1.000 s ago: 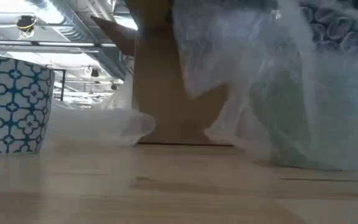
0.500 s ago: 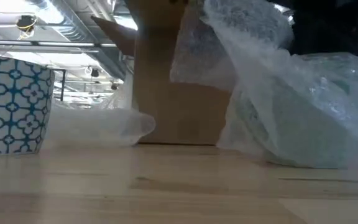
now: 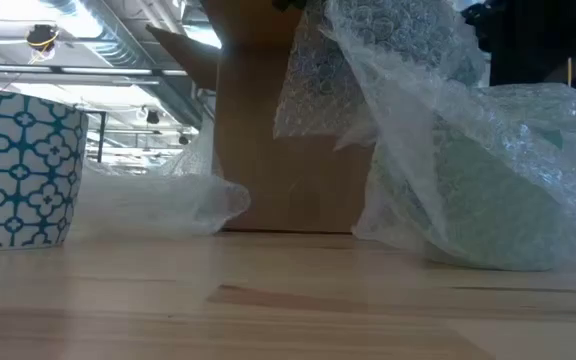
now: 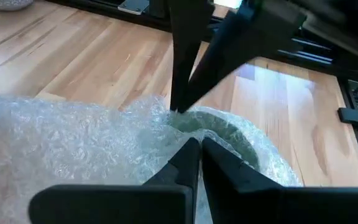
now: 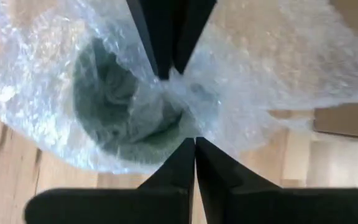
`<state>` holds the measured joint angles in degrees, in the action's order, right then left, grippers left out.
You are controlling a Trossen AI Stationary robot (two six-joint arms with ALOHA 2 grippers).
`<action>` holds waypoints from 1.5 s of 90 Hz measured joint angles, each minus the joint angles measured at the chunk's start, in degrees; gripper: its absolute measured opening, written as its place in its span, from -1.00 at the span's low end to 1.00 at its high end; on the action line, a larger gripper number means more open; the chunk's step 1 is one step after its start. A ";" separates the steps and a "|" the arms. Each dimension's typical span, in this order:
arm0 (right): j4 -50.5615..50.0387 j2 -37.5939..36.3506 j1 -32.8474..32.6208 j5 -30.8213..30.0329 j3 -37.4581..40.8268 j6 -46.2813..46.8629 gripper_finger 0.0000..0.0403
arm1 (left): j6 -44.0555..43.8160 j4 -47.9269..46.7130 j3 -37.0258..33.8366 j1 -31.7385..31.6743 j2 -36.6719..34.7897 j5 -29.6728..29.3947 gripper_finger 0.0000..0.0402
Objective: Wrap mug
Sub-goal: Wrap the green mug with the bubble wrap
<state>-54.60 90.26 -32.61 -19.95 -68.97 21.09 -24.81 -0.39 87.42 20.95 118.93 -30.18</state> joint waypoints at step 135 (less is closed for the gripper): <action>28.63 -2.54 1.50 4.09 15.87 2.02 -1.00 | 12.43 -0.27 -0.04 -1.57 -2.88 7.43 -0.71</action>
<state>-25.97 87.72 -31.11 -15.86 -53.10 23.11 -12.37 -0.66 87.37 19.38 116.06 -22.75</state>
